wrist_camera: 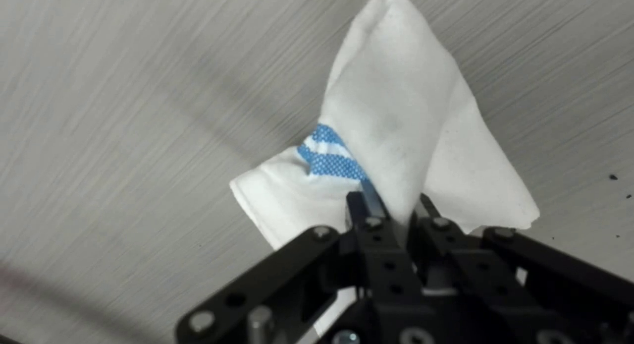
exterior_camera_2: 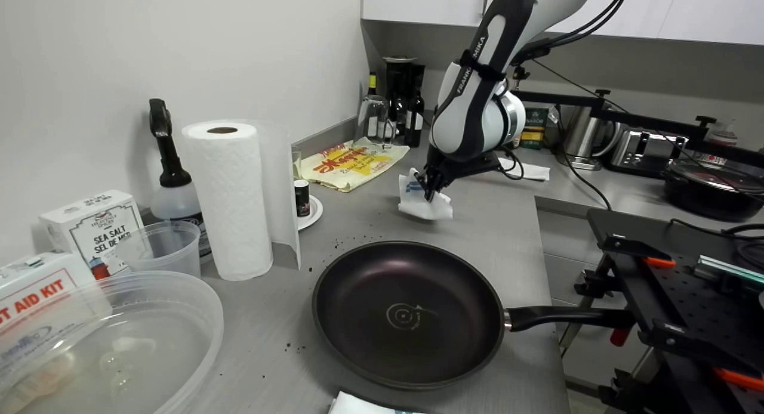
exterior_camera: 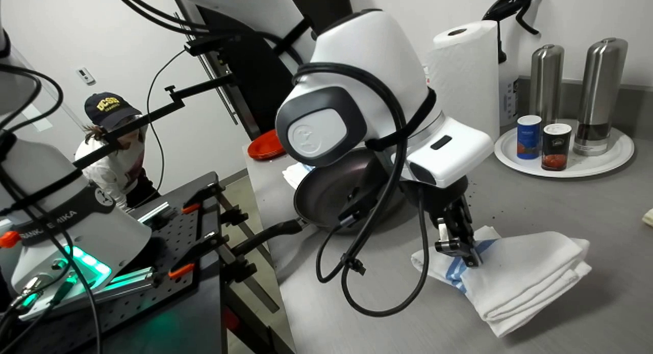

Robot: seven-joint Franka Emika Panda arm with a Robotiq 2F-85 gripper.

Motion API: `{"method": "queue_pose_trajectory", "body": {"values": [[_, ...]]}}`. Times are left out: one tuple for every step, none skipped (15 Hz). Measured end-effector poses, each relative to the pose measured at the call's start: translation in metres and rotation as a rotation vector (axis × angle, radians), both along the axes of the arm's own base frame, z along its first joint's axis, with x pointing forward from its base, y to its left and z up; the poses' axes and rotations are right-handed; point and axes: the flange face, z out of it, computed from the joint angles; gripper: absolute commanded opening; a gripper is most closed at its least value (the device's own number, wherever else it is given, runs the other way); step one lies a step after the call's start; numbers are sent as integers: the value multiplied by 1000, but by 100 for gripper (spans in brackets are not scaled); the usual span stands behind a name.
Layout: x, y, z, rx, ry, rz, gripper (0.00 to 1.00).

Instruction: Wipe the pan with a towel

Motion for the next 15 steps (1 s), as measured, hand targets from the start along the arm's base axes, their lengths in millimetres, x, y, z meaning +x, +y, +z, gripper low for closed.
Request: {"method": "queue_pose_trajectory", "body": {"values": [[0,0,-3,-1,3,-2,3],[0,-1,-6,0,6,-7,3],[0,-1,-9,2,9,-14,3],[-2,-3,-12,2,14,-21,3],[-5,-4,-16,2,21,-27,36],[-8,-6,-20,2,30,-33,37],[-11,-8,-23,2,40,-39,44],[-14,-9,-26,3,48,-42,51],[-15,-9,-28,6,55,-44,59],[-15,-9,-28,8,58,-44,66],[-15,-8,-28,10,60,-44,72],[-14,-7,-26,12,60,-43,80],[-13,-5,-24,16,60,-41,87],[-11,-1,-20,24,60,-39,95],[-10,3,-14,34,58,-36,99]]}}
